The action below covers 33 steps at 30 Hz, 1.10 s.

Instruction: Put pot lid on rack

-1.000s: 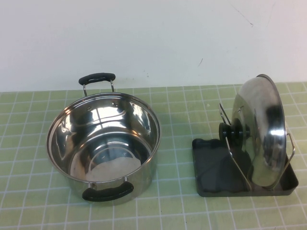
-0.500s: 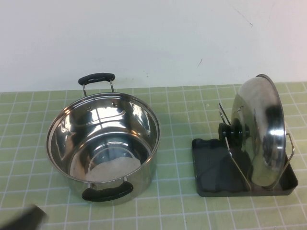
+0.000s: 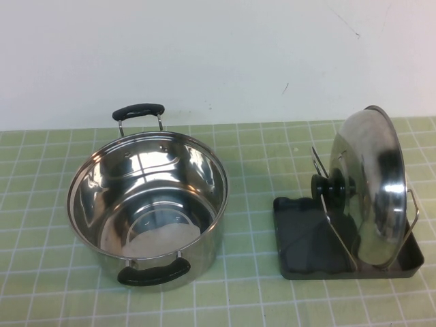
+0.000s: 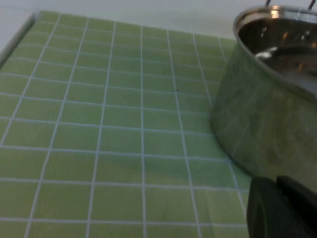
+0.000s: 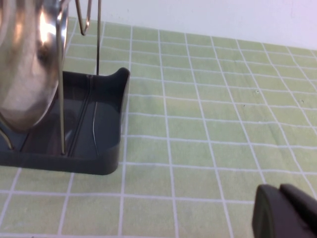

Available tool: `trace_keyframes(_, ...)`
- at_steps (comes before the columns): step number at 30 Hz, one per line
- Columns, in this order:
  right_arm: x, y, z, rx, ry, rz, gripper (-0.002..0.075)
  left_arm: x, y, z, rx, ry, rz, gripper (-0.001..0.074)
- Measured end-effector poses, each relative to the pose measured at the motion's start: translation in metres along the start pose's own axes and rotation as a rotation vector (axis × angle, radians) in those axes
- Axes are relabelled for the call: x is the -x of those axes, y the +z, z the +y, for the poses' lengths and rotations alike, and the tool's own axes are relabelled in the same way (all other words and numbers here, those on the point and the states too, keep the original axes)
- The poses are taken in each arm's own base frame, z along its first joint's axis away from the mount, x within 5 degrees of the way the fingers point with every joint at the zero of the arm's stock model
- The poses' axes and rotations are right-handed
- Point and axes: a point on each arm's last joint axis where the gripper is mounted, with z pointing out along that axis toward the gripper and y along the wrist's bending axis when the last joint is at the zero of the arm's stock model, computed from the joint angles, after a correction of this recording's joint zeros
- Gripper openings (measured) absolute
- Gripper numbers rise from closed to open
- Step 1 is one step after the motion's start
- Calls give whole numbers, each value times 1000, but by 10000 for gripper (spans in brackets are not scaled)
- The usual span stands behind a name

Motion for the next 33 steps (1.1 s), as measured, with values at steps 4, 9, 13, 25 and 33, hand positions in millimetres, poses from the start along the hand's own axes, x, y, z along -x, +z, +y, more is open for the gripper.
trace_keyframes(4,0,0,0,0,5,0,-1,-16,3,3,-1,118,48,-1)
trace_keyframes(9,0,0,0,0,9,0,-1,-20,6,4,-16,192,-13,-1)
trace_keyframes(13,0,0,0,1,10,0,-1,-20,6,7,27,222,-17,-1)
trace_keyframes(25,0,0,0,1,10,0,-1,-19,6,5,-4,275,-22,-1)
trace_keyframes(33,0,0,0,1,10,2,-1,-19,6,6,12,265,-26,-1)
